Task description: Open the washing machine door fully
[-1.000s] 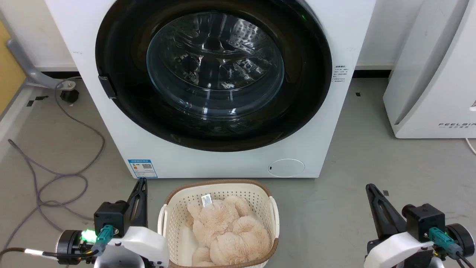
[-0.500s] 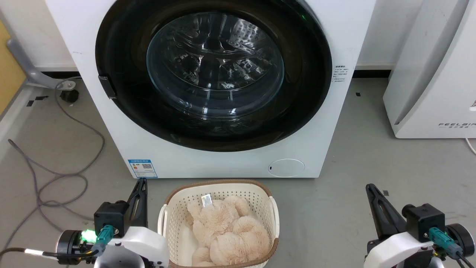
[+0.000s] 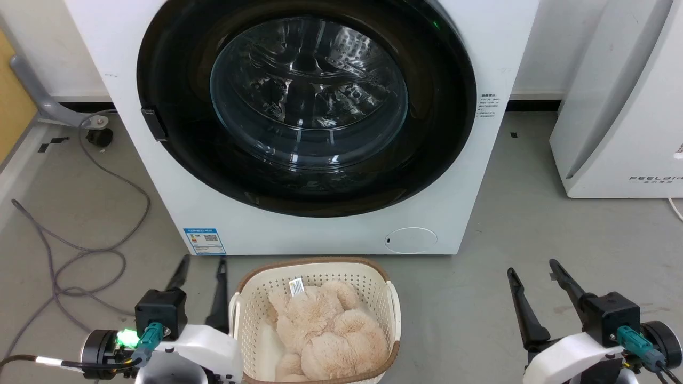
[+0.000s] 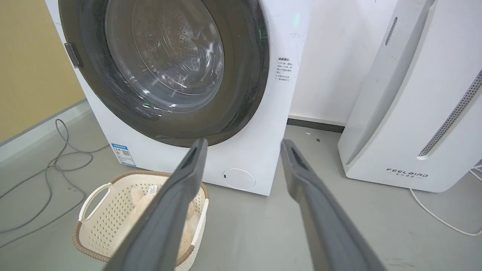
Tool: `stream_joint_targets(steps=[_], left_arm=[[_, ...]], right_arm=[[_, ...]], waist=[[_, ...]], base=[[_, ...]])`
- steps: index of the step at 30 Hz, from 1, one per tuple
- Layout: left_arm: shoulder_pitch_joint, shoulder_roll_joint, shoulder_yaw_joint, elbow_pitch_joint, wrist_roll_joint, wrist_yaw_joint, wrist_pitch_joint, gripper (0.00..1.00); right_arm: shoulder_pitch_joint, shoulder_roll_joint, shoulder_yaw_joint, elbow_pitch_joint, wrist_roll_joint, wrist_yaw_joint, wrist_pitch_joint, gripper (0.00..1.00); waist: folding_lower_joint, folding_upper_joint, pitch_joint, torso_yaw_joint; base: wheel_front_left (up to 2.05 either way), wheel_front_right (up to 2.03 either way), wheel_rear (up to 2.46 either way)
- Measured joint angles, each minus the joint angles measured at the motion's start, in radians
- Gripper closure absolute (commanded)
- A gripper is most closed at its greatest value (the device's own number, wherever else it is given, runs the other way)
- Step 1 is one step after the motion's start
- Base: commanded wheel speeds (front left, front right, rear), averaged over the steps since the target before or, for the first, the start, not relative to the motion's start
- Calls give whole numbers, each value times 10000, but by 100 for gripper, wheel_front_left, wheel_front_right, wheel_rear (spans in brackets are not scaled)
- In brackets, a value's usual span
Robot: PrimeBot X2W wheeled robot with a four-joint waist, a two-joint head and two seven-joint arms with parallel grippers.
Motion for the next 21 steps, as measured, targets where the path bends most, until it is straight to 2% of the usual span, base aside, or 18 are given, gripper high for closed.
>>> stream_joint_targets(steps=[19, 20, 21], left_arm=[[-13, -2, -174, 94, -150, 232, -370, 0], [-14, -2, -182, 98, -180, 263, -378, 0], [-14, -2, -184, 104, -180, 272, -405, 0]], right_arm=[[-1, 0, -247, -159, 909, 0, -362, 0], [-1, 0, -257, -167, 949, 0, -380, 84], [-1, 0, -272, -176, 1003, 0, -405, 100]], waist=[[0, 0, 65, 6], [0, 0, 71, 7], [0, 0, 77, 9]], base=[[0, 0, 0], [0, 0, 0], [0, 0, 0]])
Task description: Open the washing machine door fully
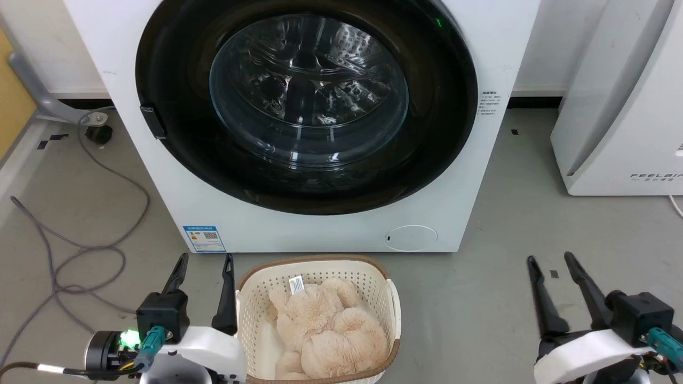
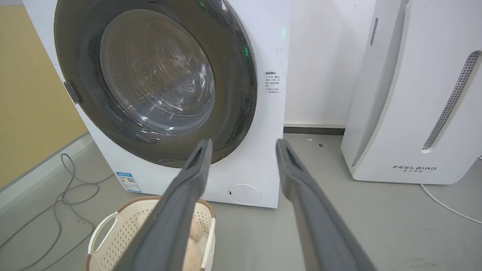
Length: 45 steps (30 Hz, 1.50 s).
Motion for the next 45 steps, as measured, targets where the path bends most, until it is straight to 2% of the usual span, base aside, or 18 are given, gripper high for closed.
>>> stream_joint_targets(steps=[4, 17, 29, 45], left_arm=[[-3, 0, -19, 33, -10, 69, -77, 0], [-85, -2, -40, 82, -90, 178, -320, 0], [-436, -2, -27, 75, -90, 270, -589, 0], [-1077, -4, -77, -56, -174, 449, -934, 0]], right_arm=[[-5, 0, -75, 21, 594, 0, -58, 100], [-680, 0, -654, 556, 3929, 0, -324, 100], [-1934, -75, -1143, 1216, 5557, 0, -520, 100], [-5099, -991, -1244, 3277, 7369, 0, -347, 100]], waist=[[0, 0, 28, 4], [0, 0, 270, 39], [1, 0, 772, 150], [1, 0, 1788, 315]], base=[[0, 0, 0], [0, 0, 0], [0, 0, 0], [0, 0, 0]])
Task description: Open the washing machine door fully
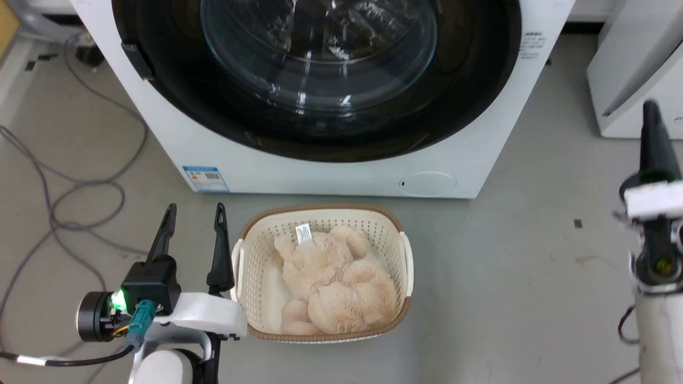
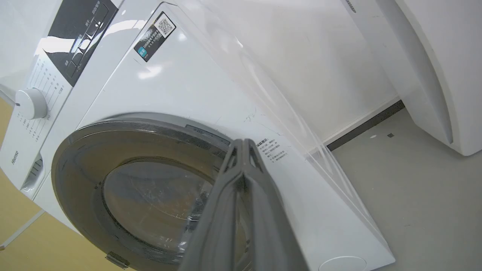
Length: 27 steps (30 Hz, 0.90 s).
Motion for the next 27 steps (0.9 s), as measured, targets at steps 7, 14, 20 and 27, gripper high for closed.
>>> stream_joint_targets(steps=[7, 14, 20, 27], left_arm=[[-255, 0, -125, -36, -90, 153, -153, 0], [-455, 0, -234, -63, -98, 247, -276, 0], [-637, 0, -297, -67, -176, 341, -407, 0], [-777, 0, -389, -65, -267, 472, -529, 0]], right_arm=[[-1409, -441, 443, 1081, 171, 0, -157, 100], [-2646, -706, 1074, 1954, 199, 0, -322, 100], [-3877, -995, 1442, 2771, 518, 0, -307, 100], [-4969, -1267, 1762, 3664, 972, 0, -349, 100]], waist=[[0, 0, 458, 146], [0, 0, 834, 334], [0, 0, 1138, 529], [0, 0, 1449, 738]], base=[[0, 0, 0], [0, 0, 0], [0, 0, 0], [0, 0, 0]])
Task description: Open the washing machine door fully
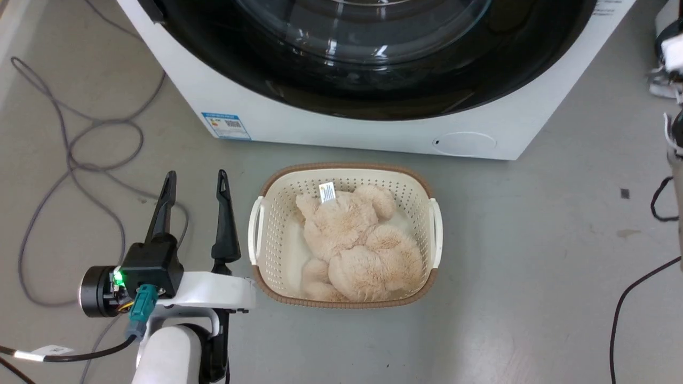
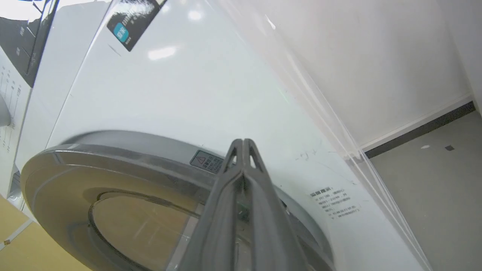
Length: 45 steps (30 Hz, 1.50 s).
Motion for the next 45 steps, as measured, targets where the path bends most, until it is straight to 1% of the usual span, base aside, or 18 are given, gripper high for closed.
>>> stream_joint_targets(steps=[11, 17, 21, 27, 33, 39, 45], left_arm=[[-266, 0, -209, 2, -58, 153, -261, 0], [-457, 0, -280, 10, -100, 245, -380, 0], [-472, 0, -288, 36, -178, 314, -439, 0], [-644, -2, -301, 61, -194, 382, -589, 0], [-673, 0, -291, 113, -194, 389, -688, 0], [-676, 0, -236, 249, -192, 384, -688, 0], [-669, 0, -176, 318, -171, 303, -690, 0]], right_arm=[[-1091, -261, 792, 941, 823, 2, 12, 100], [-1666, -412, 1417, 1181, 1323, 2, 368, 100], [-1801, -543, 1883, 1279, 1793, 2, 796, 100], [-2080, -963, 2483, 1444, 2569, 2, 1371, 100], [-2322, -1404, 2980, 1319, 3691, 0, 2485, 100], [-2125, -1693, 3191, 940, 4477, -12, 3549, 100], [-1644, -1820, 3336, 648, 5007, -12, 4171, 100]], waist=[[0, 0, 447, 222], [0, 0, 701, 323], [-1, 0, 806, 382], [-1, 0, 927, 441], [-1, 0, 1027, 461], [-1, 0, 887, 405], [-1, 0, 613, 317]], base=[[0, 0, 0], [0, 0, 0], [0, 0, 0], [0, 0, 0], [0, 0, 0], [0, 0, 0], [0, 0, 0]])
